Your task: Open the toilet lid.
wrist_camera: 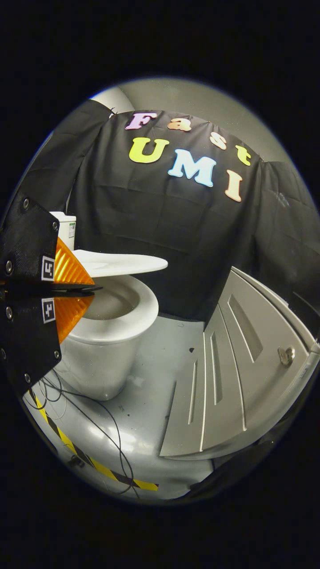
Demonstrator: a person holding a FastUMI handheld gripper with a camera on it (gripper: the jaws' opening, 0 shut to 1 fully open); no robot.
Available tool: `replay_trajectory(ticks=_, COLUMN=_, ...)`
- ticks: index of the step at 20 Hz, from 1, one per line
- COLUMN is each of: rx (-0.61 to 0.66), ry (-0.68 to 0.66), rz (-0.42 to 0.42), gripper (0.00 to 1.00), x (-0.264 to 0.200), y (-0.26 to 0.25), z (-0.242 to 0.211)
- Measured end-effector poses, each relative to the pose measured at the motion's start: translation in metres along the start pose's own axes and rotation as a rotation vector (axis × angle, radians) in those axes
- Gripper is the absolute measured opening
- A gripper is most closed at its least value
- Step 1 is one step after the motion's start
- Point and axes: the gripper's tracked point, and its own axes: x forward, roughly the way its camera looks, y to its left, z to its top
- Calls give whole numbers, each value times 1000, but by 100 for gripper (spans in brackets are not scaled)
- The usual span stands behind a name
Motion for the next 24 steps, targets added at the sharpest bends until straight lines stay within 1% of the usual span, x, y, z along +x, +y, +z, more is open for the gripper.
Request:
replay_trajectory(ticks=5, rx=-16, ry=-7, rz=49, gripper=0, x=-12, y=35, z=1)
replay_trajectory(ticks=14, rx=-88, ry=-2, rz=146, gripper=0, x=-31, y=101, z=-8)
replay_trajectory(ticks=24, rx=-183, ry=17, rz=207, gripper=0, x=-44, y=149, z=-22)
